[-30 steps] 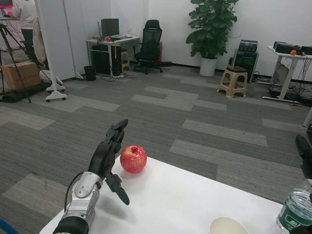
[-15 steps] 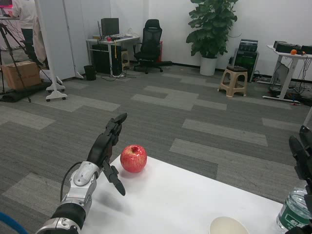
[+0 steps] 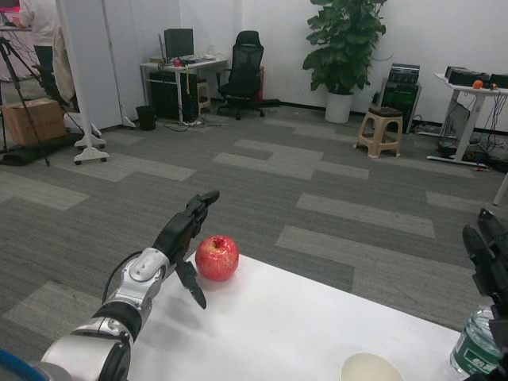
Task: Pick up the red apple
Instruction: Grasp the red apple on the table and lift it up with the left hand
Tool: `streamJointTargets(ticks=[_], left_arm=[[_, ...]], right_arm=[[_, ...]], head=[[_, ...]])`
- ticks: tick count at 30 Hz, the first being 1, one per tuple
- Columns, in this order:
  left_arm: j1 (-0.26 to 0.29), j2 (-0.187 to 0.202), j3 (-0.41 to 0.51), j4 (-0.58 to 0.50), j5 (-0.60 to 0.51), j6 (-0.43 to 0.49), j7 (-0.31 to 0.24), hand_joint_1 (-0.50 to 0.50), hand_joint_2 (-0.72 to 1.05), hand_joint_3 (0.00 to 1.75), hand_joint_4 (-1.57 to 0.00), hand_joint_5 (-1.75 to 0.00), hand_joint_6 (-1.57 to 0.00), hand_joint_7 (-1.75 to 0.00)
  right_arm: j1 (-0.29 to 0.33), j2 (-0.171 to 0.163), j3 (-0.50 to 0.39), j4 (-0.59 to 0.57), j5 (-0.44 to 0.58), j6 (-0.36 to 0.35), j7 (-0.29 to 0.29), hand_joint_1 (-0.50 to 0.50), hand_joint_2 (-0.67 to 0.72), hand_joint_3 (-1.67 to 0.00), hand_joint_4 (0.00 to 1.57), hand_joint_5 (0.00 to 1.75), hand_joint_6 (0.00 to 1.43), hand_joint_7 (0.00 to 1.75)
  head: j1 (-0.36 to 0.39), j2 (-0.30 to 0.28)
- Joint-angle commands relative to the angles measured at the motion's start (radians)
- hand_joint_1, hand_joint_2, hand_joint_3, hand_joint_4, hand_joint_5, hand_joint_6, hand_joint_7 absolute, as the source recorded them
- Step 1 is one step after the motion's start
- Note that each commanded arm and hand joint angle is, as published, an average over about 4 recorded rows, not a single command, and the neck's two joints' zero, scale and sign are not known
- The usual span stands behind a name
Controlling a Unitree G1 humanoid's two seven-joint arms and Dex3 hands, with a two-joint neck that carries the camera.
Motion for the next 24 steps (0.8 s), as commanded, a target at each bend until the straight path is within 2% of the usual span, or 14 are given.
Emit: streamJointTargets(ticks=[1, 3, 15, 24], left_arm=[[-0.05, 0.046, -0.029, 0.077, 0.024, 0.011, -0.005, -0.5, -0.48, 0.04, 0.0, 0.0, 0.0, -0.35], [-0.067, 0.056, -0.043, 0.105, 0.028, 0.013, -0.006, -0.5, -0.48, 0.0, 0.0, 0.0, 0.0, -0.35], [-0.138, 0.1, -0.128, 0.217, 0.031, 0.035, -0.009, -0.5, -0.46, 0.04, 0.0, 0.0, 0.0, -0.35], [-0.153, 0.111, -0.159, 0.248, 0.037, 0.058, -0.016, -0.5, -0.46, 0.02, 0.0, 0.0, 0.0, -0.35]], right_arm=[[-0.008, -0.009, 0.008, 0.001, 0.014, 0.002, 0.0, -0.33, 0.72, 0.0, 0.11, 0.0, 0.0, 0.14], [-0.009, -0.009, 0.012, 0.002, 0.016, 0.002, 0.0, -0.33, 0.72, 0.0, 0.11, 0.0, 0.0, 0.14], [-0.013, -0.014, 0.031, 0.008, 0.024, 0.002, 0.0, -0.33, 0.72, 0.0, 0.11, 0.0, 0.0, 0.14], [-0.013, -0.013, 0.038, 0.009, 0.027, 0.002, 0.0, -0.33, 0.72, 0.0, 0.11, 0.0, 0.0, 0.14]], head=[[0.0, -0.002], [-0.001, -0.005], [-0.001, -0.017], [-0.003, -0.024]])
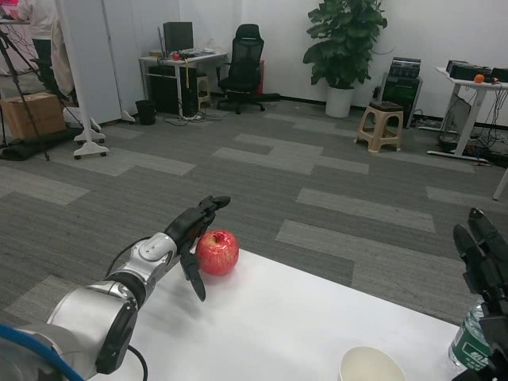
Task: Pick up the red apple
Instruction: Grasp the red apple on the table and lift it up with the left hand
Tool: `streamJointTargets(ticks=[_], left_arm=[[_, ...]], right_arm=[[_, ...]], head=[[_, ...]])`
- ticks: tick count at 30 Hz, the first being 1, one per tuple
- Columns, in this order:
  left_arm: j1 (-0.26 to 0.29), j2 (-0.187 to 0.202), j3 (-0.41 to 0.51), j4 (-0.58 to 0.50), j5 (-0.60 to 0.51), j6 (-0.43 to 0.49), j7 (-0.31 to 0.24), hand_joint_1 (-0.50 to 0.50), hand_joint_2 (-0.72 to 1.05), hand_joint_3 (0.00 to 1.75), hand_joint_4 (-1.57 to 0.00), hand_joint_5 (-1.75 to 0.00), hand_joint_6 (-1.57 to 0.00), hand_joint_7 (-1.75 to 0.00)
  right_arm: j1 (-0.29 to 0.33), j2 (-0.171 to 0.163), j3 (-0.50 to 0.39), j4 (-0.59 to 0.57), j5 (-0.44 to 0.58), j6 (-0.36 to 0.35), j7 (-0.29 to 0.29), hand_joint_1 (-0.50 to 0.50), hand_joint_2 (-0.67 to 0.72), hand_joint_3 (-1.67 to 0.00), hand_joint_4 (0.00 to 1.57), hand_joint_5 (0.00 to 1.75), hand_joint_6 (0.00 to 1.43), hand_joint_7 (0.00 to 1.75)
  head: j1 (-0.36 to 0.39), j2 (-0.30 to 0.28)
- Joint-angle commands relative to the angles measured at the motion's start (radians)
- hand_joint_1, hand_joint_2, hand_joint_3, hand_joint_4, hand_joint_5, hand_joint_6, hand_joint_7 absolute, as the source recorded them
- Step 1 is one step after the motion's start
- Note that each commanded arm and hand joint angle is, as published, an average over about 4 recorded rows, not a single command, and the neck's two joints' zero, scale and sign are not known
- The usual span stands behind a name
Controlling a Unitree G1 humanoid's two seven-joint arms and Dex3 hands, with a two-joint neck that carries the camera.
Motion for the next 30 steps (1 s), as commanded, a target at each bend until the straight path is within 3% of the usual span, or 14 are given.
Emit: streamJointTargets(ticks=[1, 9, 24, 27, 30], left_arm=[[-0.016, 0.019, -0.007, 0.018, 0.02, 0.015, -0.01, -0.5, -0.46, 0.0, 0.0, 0.0, 0.0, -0.35], [-0.016, 0.033, -0.007, 0.038, 0.051, 0.033, -0.026, -0.5, -0.46, 0.09, 0.0, 0.0, 0.0, -0.35], [-0.016, 0.033, -0.009, 0.065, 0.077, 0.044, -0.023, -0.5, -0.46, 0.04, 0.0, 0.0, 0.0, -0.35], [-0.016, 0.03, -0.014, 0.065, 0.081, 0.045, -0.022, -0.5, -0.39, 0.02, 0.0, 0.0, 0.0, -0.35], [-0.016, 0.028, -0.023, 0.065, 0.081, 0.045, -0.019, -0.5, -0.21, 0.0, 0.0, 0.0, 0.0, -0.35]], right_arm=[[-0.013, -0.007, 0.003, 0.005, 0.009, 0.002, 0.0, -0.33, 0.72, 0.0, 0.11, 0.0, 0.0, 0.14], [-0.018, -0.008, 0.013, 0.007, 0.014, 0.002, 0.0, -0.33, 0.72, 0.0, 0.11, 0.0, 0.0, 0.14], [-0.021, -0.006, 0.022, 0.014, 0.018, 0.002, 0.0, -0.33, 0.72, 0.0, 0.11, 0.0, 0.0, 0.14], [-0.024, -0.006, 0.023, 0.014, 0.018, 0.002, 0.0, -0.33, 0.72, 0.0, 0.11, 0.0, 0.0, 0.14], [-0.024, -0.005, 0.024, 0.015, 0.019, 0.002, 0.0, -0.33, 0.72, 0.0, 0.11, 0.0, 0.0, 0.14]], head=[[-0.001, -0.003], [-0.002, -0.006], [0.005, -0.016], [0.006, -0.016], [0.006, -0.018]])
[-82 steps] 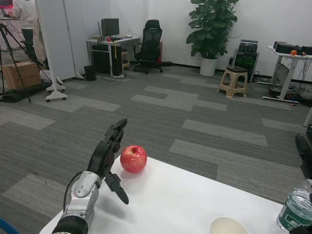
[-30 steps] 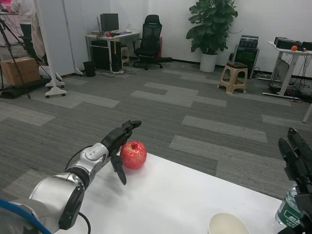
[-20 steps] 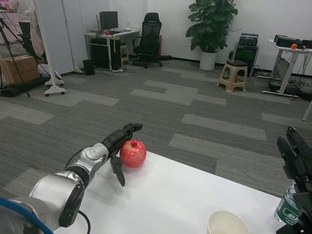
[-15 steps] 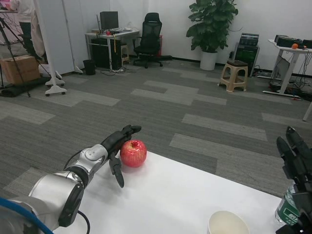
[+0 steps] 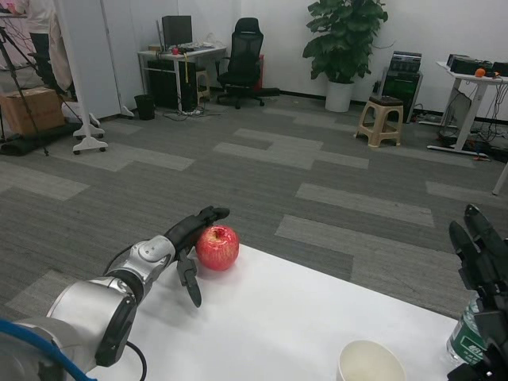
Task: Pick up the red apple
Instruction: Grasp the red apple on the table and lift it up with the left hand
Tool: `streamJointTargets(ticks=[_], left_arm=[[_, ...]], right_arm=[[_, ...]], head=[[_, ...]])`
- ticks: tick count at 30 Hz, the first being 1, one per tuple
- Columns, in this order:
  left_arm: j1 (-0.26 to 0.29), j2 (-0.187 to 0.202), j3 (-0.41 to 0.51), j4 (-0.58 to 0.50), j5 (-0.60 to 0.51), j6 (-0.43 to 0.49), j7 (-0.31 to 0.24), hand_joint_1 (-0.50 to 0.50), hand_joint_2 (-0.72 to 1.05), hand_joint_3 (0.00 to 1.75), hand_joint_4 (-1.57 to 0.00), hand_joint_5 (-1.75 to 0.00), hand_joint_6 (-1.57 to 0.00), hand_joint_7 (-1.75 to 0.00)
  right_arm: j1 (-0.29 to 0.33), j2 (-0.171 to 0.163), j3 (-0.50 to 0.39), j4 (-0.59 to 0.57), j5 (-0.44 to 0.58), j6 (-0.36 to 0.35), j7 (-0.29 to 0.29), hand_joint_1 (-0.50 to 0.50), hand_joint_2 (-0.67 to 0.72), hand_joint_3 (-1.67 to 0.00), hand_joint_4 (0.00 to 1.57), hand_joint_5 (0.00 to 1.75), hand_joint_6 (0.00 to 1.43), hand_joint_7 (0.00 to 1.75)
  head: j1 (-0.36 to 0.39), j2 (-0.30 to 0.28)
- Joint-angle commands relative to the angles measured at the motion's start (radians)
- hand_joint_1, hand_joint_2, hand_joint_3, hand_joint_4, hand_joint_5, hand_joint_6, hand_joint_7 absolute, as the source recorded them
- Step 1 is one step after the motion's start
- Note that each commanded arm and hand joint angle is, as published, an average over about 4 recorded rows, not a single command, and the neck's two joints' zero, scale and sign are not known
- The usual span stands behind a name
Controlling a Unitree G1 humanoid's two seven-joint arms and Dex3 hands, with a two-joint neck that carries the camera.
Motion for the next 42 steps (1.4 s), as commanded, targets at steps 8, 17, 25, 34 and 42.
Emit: streamJointTargets(ticks=[8, 17, 25, 34, 42], left_arm=[[-0.013, 0.011, -0.015, 0.004, 0.01, 0.014, 0.005, -0.5, 0.52, 0.0, 0.0, 0.0, 0.0, -0.35], [-0.001, 0.008, -0.015, 0.004, 0.016, 0.024, 0.004, -0.48, 1.05, 0.0, 0.0, 0.0, 0.0, -0.35], [0.002, 0.009, -0.015, 0.004, 0.054, 0.027, -0.001, -0.46, 1.05, 0.0, 0.0, 0.0, -0.01, -0.54], [0.001, 0.013, -0.041, -0.005, 0.089, 0.031, -0.01, -0.46, 1.05, 0.09, 0.0, -0.1, -0.31, -1.15], [0.021, 0.011, -0.042, -0.053, 0.057, 0.009, -0.01, -0.45, 1.05, 0.11, 0.0, -0.72, -0.62, -1.4]], right_arm=[[-0.023, -0.002, 0.006, 0.013, 0.007, 0.002, 0.0, -0.33, 0.72, 0.0, 0.11, 0.0, 0.0, 0.14], [-0.023, 0.0, 0.008, 0.014, 0.008, 0.001, 0.0, -0.33, 0.72, 0.0, 0.11, 0.0, 0.0, 0.14], [-0.023, 0.0, 0.009, 0.015, 0.01, 0.001, 0.0, -0.33, 0.72, 0.0, 0.11, 0.0, 0.0, 0.14], [-0.023, 0.001, 0.009, 0.017, 0.01, 0.001, 0.0, -0.33, 0.72, 0.0, 0.11, 0.0, 0.0, 0.14], [-0.023, 0.002, 0.009, 0.019, 0.011, 0.001, 0.0, -0.33, 0.72, 0.0, 0.11, 0.0, 0.0, 0.14]], head=[[0.002, -0.001], [0.003, -0.004], [0.006, -0.005], [0.006, -0.005], [0.008, -0.007]])
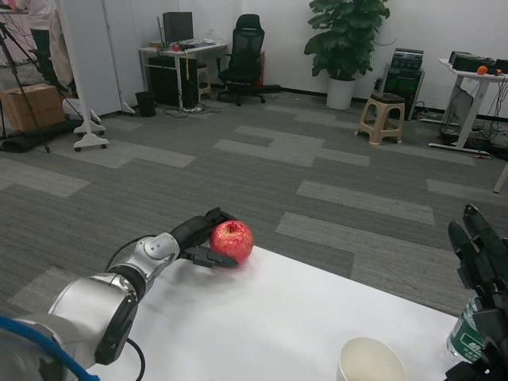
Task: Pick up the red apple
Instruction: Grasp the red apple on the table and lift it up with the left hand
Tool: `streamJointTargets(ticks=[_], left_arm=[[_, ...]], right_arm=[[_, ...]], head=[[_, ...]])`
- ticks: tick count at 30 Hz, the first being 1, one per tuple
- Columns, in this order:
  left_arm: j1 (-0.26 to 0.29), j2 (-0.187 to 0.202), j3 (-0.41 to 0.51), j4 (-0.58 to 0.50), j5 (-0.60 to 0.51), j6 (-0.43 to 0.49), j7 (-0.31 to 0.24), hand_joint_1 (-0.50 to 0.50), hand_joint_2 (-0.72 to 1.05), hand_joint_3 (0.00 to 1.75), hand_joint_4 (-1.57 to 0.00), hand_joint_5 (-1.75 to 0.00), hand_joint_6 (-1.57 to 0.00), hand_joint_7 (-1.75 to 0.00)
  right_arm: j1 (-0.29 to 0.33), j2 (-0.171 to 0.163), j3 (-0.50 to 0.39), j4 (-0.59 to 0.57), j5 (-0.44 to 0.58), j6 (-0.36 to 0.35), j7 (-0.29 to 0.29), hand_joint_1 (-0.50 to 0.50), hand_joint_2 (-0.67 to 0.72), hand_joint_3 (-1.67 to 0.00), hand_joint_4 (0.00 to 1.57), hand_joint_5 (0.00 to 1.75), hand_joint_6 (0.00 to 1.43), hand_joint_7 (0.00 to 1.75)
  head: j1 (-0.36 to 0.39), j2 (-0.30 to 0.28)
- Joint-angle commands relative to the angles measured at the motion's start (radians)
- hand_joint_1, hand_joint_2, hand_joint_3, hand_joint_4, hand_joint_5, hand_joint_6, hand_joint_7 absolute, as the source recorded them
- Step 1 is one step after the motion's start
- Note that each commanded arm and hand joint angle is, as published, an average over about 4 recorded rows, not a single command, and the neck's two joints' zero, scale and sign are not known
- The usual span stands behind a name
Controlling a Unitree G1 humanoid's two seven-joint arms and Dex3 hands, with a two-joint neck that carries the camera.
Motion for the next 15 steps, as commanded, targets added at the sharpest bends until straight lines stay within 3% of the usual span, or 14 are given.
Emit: streamJointTargets(ticks=[1, 8, 15], left_arm=[[0.021, 0.011, -0.001, -0.029, -0.029, -0.015, -0.007, -0.45, 1.05, 0.13, 0.0, -0.72, -0.63, -1.4], [0.049, 0.0, -0.007, -0.092, -0.15, -0.073, -0.007, -0.43, 1.05, 0.17, 0.0, -0.72, -0.65, -1.4], [0.084, -0.012, -0.045, -0.243, -0.28, -0.092, -0.012, -0.43, 1.05, 0.17, 0.0, -0.72, -0.64, -1.45]], right_arm=[[-0.022, 0.001, 0.002, 0.007, 0.007, 0.001, 0.0, -0.33, 0.72, 0.0, 0.11, 0.0, 0.0, 0.14], [-0.022, 0.001, 0.003, 0.011, 0.007, 0.001, 0.0, -0.33, 0.72, 0.0, 0.11, 0.0, 0.0, 0.14], [-0.022, 0.002, 0.004, 0.015, 0.01, 0.001, 0.0, -0.31, 0.72, 0.0, 0.11, 0.0, 0.0, 0.14]], head=[[0.002, 0.0], [-0.001, 0.0], [-0.014, 0.007]])
